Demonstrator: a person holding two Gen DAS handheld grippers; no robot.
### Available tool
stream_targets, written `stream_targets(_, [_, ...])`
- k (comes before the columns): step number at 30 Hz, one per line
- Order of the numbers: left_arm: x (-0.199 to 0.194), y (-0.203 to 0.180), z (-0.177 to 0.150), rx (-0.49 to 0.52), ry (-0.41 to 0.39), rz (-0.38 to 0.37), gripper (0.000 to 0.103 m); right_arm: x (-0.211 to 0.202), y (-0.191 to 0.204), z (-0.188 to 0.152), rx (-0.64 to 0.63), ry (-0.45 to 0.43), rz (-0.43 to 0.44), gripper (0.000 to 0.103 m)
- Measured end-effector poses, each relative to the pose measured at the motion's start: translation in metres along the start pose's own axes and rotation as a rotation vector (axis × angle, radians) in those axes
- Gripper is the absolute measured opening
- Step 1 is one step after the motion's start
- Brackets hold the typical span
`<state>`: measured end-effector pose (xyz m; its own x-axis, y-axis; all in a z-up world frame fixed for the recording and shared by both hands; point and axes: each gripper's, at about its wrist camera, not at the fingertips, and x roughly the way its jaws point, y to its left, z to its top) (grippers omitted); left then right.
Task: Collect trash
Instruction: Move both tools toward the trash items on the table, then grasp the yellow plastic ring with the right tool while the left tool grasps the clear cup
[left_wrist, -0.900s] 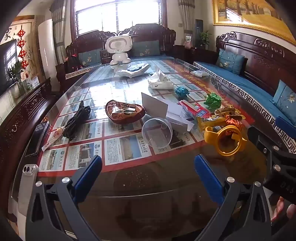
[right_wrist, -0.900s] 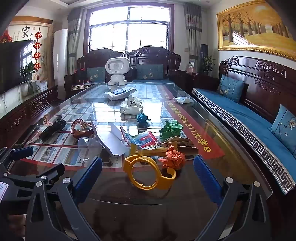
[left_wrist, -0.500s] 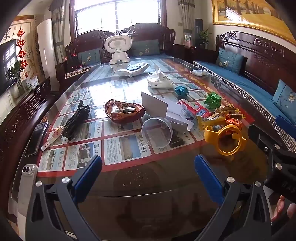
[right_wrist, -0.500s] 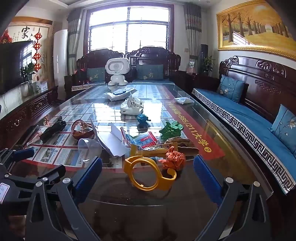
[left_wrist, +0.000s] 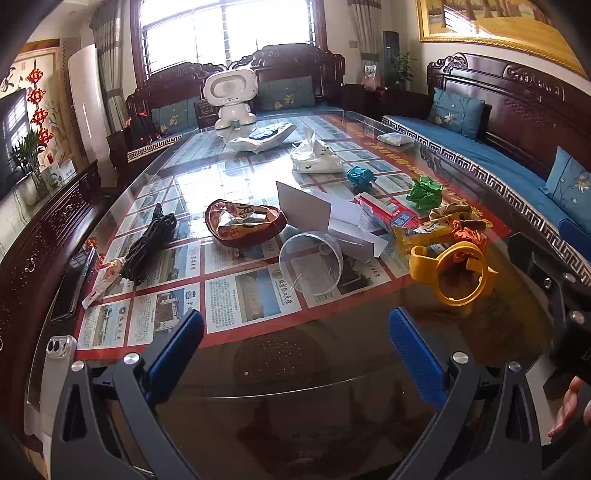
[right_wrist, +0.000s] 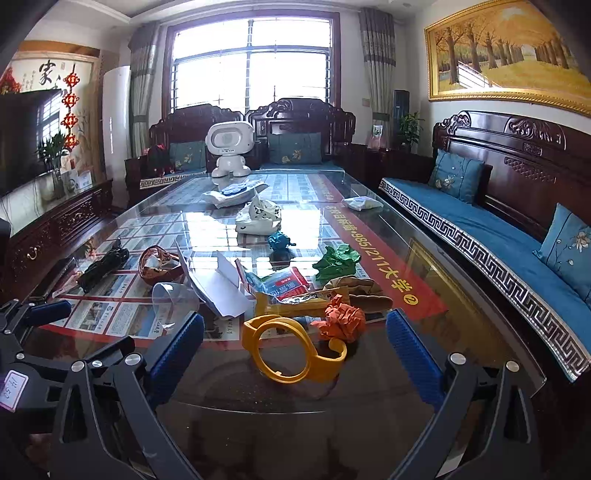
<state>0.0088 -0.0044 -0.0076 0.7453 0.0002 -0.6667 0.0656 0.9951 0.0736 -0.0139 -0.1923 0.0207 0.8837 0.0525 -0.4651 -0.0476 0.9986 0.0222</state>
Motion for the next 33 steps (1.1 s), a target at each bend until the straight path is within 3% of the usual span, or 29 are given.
stream_targets(4, [0.009,0.002,0.002,0.001,-0.015,-0.017,0.099,0.008,-0.008,0.0,0.012,0.023,-0.017,0.095])
stream_targets(7, [0.013,0.005,0.007,-0.018,-0.045,-0.096,0.1,0.017,-0.011,-0.002,0.002,0.048,-0.018,0.095])
stream_targets(18, [0.041,0.008,0.015,-0.089,-0.015,-0.301,0.1,0.055,-0.008,-0.013,-0.067,0.116,-0.051,0.095])
stream_targets(20, [0.045,0.009,0.016,-0.096,-0.011,-0.299,0.099,0.058,-0.007,-0.013,-0.088,0.121,-0.057,0.093])
stream_targets(24, [0.051,0.008,0.019,-0.088,-0.002,-0.293,0.099,0.067,-0.004,-0.012,-0.135,0.15,-0.063,0.078])
stream_targets(33, [0.069,0.004,0.022,-0.098,0.048,-0.33,0.099,0.079,0.002,-0.013,-0.239,0.167,-0.112,0.078])
